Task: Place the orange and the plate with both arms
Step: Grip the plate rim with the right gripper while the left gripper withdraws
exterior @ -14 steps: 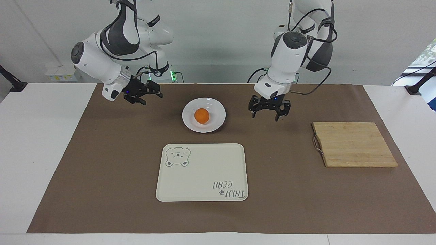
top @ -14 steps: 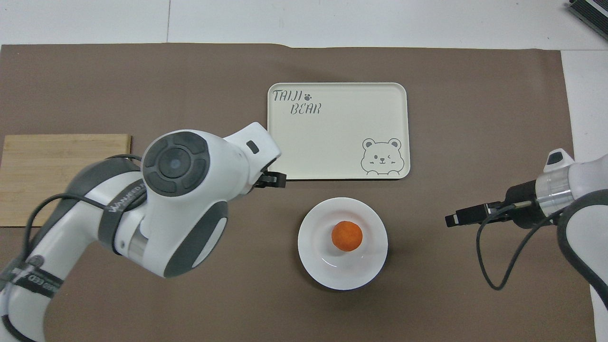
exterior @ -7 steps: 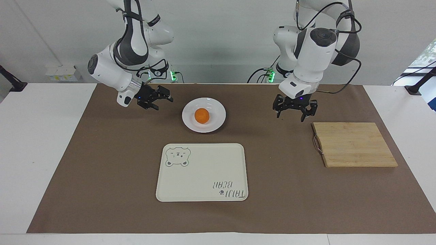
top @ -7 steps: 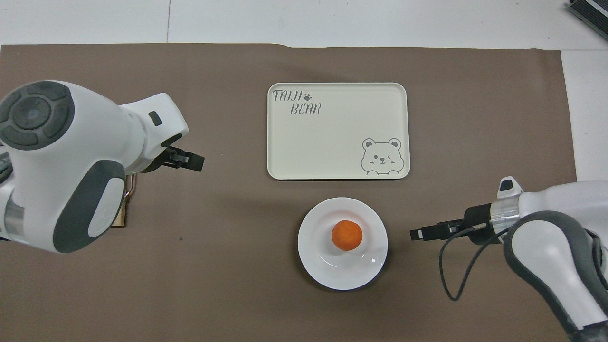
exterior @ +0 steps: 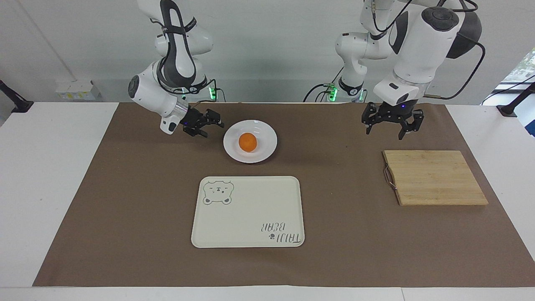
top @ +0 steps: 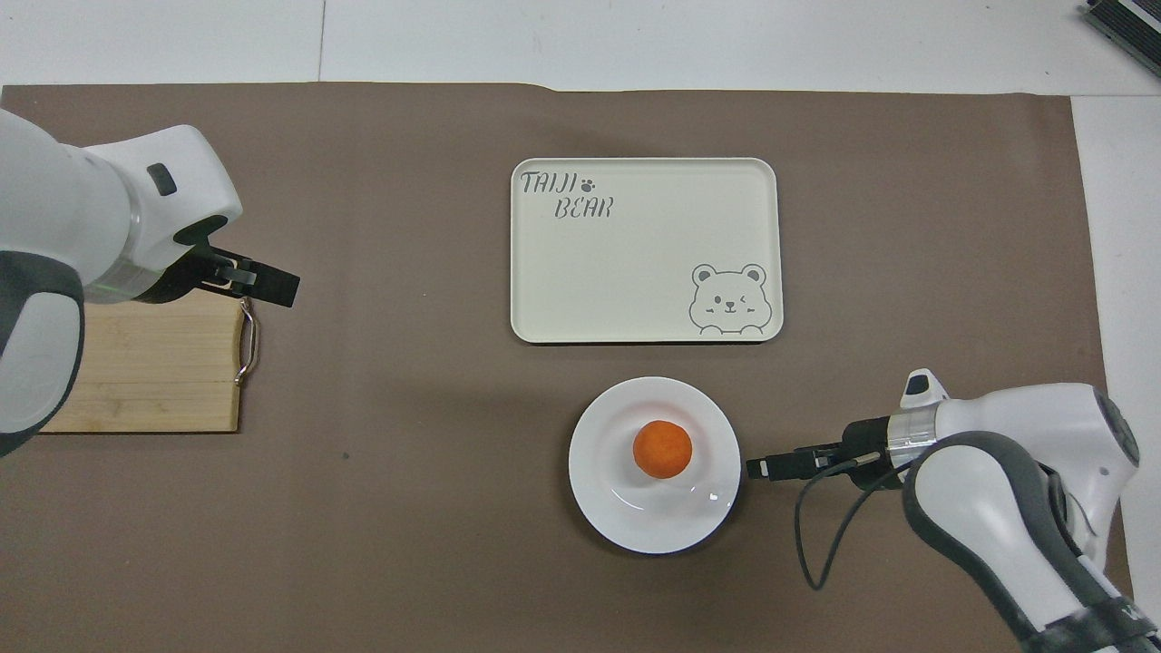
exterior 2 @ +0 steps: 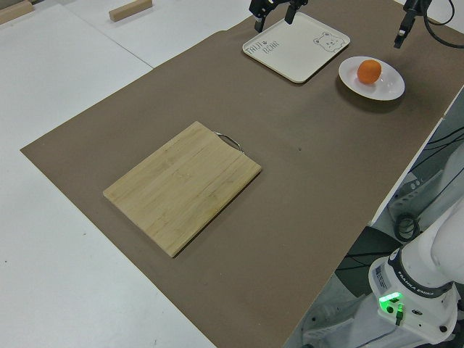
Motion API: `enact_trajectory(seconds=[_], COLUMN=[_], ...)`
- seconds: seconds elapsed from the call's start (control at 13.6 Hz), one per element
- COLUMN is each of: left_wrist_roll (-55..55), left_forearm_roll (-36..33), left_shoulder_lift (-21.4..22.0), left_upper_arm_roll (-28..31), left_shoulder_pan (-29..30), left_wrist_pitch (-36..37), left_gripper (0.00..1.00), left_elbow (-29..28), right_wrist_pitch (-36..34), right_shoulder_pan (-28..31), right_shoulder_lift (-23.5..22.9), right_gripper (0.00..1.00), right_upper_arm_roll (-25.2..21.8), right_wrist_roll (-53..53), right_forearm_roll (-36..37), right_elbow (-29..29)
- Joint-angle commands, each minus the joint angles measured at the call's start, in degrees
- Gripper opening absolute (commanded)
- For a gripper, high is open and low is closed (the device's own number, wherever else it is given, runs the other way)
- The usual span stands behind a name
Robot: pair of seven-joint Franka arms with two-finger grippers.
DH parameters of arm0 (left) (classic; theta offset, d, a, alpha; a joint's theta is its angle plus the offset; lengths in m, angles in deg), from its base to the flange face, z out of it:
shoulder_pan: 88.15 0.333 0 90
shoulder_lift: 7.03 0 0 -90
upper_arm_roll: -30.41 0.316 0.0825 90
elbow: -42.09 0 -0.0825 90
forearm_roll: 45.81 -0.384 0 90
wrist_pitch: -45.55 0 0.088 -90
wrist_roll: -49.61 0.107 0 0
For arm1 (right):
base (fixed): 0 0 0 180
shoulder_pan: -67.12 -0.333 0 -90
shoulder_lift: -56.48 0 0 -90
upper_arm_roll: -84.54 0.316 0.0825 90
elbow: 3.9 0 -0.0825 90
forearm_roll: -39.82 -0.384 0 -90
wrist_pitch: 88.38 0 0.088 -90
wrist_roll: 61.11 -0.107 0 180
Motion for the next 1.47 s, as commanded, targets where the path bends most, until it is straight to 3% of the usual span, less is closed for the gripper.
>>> enact_trajectory(seconds=[0.0,0.29,0.59,0.88,0.96,1.1,1.18,1.4], left_wrist_roll=[0.71,0.97,1.5,2.47,2.29,2.03,1.77,-0.42], left_forearm_roll=[-1.02,-0.85,-0.14,1.26,1.87,3.11,3.2,6.52], left_shoulder_lift=[0.2,1.43,3.8,4.07,4.07,3.98,4.07,3.81], left_upper_arm_roll=[-0.08,0.19,0.63,0.89,0.98,1.15,1.15,1.33], left_shoulder_pan=[0.98,2.12,2.12,2.21,2.9,3.43,3.52,5.01], left_wrist_pitch=[2.9,4.74,10.36,10.03,9.85,9.5,9.5,9.93], left_gripper=[1.0,1.0,1.0,1.0,1.0,1.0,1.0,1.0], left_elbow=[1.76,1.85,0.45,0.44,0.79,1.49,1.93,2.2], right_wrist_pitch=[4.27,5.77,6.56,9.55,9.55,9.2,9.2,9.2], right_shoulder_pan=[-2.55,-2.91,-4.49,-6.95,-6.95,-6.69,-6.69,-6.6], right_shoulder_lift=[-0.84,-3.83,-5.06,-5.42,-5.42,-5.42,-5.42,-5.51], right_gripper=[1.0,1.0,1.0,1.0,0.94,0.54,0.42,0.28], right_upper_arm_roll=[-0.05,-0.13,-0.05,-0.05,-0.05,-0.05,-0.05,-0.05], right_wrist_roll=[2.39,10.72,10.74,10.74,10.74,10.74,10.66,10.48], right_forearm_roll=[-4.49,-11.42,-16.09,-18.39,-18.39,-18.39,-18.39,-18.39], right_elbow=[-2.25,-4.18,-5.42,-6.47,-6.47,-6.39,-6.38,-6.38])
